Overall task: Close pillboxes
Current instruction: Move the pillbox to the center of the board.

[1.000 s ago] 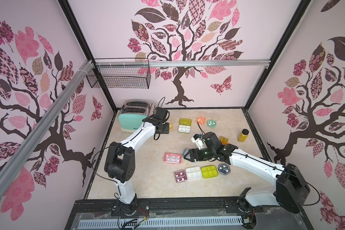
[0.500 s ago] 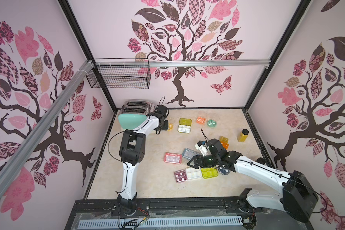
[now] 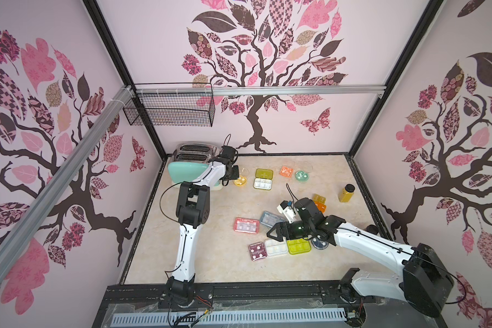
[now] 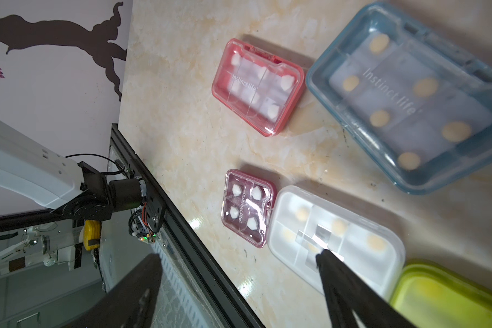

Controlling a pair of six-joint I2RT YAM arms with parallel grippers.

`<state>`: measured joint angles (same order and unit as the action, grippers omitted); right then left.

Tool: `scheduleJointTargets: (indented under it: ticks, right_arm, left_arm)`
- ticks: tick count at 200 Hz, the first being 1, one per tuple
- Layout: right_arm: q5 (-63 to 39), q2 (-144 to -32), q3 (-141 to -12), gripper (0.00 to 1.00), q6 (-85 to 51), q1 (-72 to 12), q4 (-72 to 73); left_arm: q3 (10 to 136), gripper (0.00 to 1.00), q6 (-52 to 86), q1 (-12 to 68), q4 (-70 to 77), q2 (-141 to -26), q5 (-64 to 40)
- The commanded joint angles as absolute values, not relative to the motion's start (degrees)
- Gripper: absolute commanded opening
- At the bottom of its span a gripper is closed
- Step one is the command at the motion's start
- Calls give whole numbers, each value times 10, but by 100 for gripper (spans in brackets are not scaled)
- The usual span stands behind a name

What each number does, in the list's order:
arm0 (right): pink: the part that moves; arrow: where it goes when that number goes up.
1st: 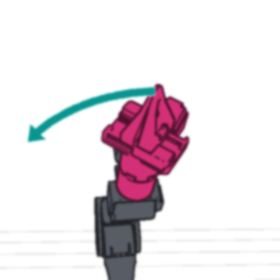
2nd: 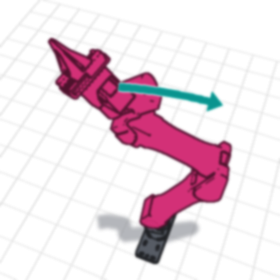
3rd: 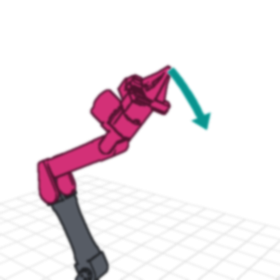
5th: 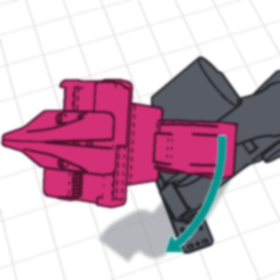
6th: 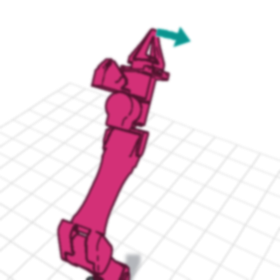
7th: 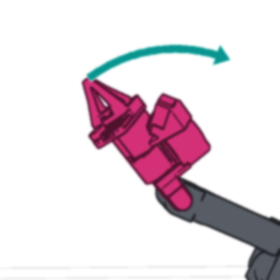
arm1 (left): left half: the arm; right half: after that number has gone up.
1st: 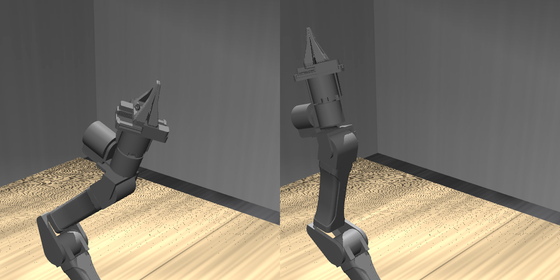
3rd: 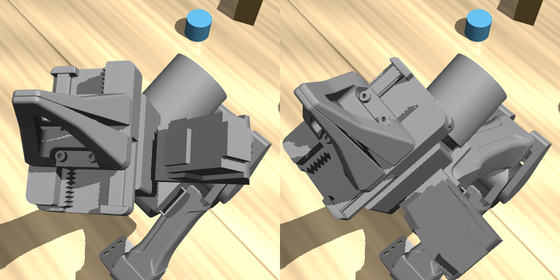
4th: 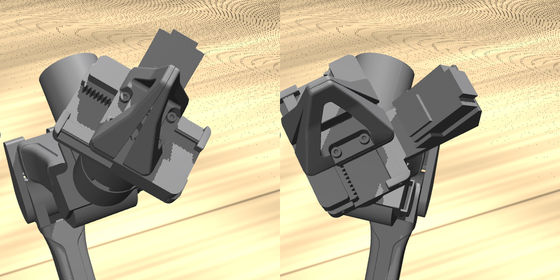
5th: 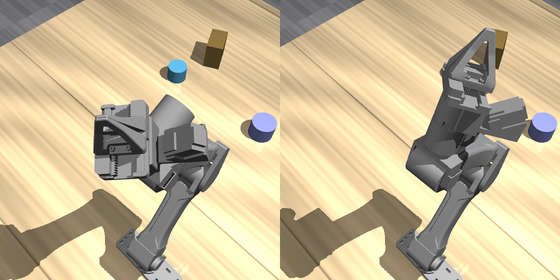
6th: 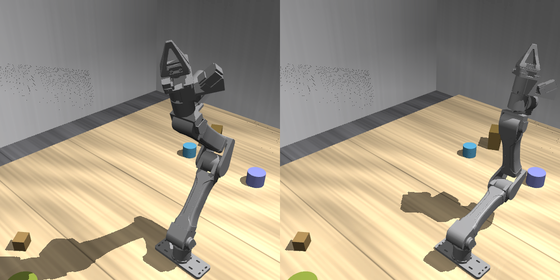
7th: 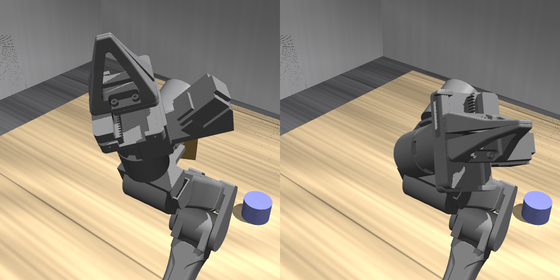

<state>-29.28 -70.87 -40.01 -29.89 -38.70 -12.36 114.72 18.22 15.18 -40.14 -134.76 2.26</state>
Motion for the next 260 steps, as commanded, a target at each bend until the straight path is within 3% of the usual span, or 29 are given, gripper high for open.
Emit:
scheduleJointTargets:
  ticks: [1,73,195,260]
  right_arm:
    - [-286,-700,-418,89,-283,-384,-141]
    - [-283,-697,-417,89,-285,-384,-139]
    - [-283,-713,-424,89,-285,-384,-131]
    - [-288,-718,-405,93,-300,-371,-91]
  left_arm:
    - [1143,37,188,148,-388,-1359,4]
    - [1131,34,185,148,-390,-1373,-5]
    - [1104,14,173,153,-394,-1366,-10]
    - [1069,13,148,183,-416,-1340,12]
